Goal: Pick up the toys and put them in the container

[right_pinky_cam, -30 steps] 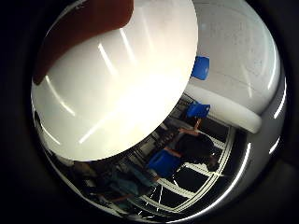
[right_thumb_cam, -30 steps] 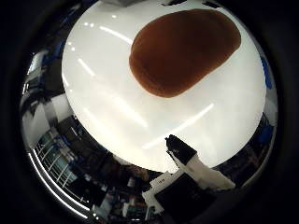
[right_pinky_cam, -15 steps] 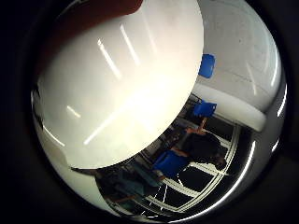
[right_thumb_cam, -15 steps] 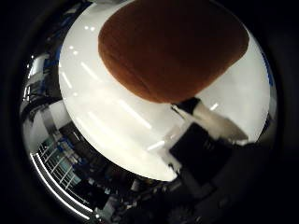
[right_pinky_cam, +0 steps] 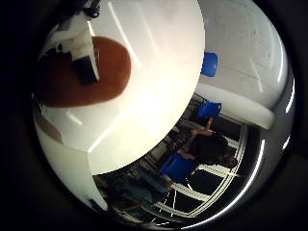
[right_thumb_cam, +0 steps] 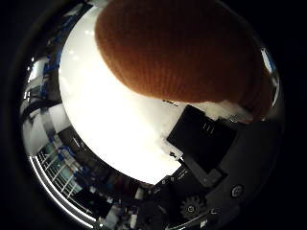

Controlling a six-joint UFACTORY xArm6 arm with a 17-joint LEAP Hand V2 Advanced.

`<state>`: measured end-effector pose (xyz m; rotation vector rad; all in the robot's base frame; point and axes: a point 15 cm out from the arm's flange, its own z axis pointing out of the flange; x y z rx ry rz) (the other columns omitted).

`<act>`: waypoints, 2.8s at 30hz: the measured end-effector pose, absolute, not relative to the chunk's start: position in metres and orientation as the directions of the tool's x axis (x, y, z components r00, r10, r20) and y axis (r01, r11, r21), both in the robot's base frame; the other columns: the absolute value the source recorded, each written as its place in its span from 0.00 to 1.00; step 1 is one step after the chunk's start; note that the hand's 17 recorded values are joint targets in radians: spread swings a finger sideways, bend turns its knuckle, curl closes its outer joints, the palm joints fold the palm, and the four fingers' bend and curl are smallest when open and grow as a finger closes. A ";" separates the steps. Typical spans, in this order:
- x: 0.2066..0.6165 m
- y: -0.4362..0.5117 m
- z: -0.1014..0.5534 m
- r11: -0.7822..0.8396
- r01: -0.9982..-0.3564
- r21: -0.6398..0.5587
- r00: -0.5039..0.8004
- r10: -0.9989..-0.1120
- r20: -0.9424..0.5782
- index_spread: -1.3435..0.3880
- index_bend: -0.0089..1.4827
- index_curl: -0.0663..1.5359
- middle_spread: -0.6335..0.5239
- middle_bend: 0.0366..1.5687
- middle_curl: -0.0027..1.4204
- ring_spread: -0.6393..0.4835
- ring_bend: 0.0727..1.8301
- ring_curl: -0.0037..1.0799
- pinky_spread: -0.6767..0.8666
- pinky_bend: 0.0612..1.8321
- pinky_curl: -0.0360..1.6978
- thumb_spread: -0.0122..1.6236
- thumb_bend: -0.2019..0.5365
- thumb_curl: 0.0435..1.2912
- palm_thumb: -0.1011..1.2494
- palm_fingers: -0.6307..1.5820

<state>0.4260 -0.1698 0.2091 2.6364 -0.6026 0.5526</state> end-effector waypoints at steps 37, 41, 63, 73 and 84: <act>0.444 -0.062 0.514 -0.831 -0.553 -0.060 0.696 -0.500 0.515 0.62 0.70 0.70 0.35 0.79 0.79 0.31 0.71 0.92 0.32 0.61 0.82 0.59 0.26 0.51 0.90 0.74; 0.462 -0.027 0.540 -0.829 -0.545 -0.127 0.678 -0.524 0.515 0.62 0.70 0.70 0.35 0.79 0.79 0.31 0.70 0.92 0.32 0.61 0.83 0.59 0.25 0.51 0.90 0.74; 0.514 0.153 0.522 -0.841 -0.476 -0.258 0.734 -0.541 0.411 0.62 0.68 0.71 0.34 0.77 0.81 0.31 0.69 0.93 0.31 0.58 0.85 0.58 0.25 0.53 0.89 0.75; 0.513 0.194 0.496 -0.842 -0.471 -0.262 0.763 -0.538 0.357 0.61 0.66 0.72 0.33 0.75 0.81 0.30 0.69 0.94 0.31 0.59 0.84 0.64 0.24 0.50 0.81 0.75; 0.496 0.200 0.475 -0.849 -0.479 -0.222 0.808 -0.526 0.265 0.52 0.07 0.51 0.29 0.49 0.57 0.30 0.59 0.59 0.10 0.46 0.51 0.68 0.23 0.38 0.66 0.62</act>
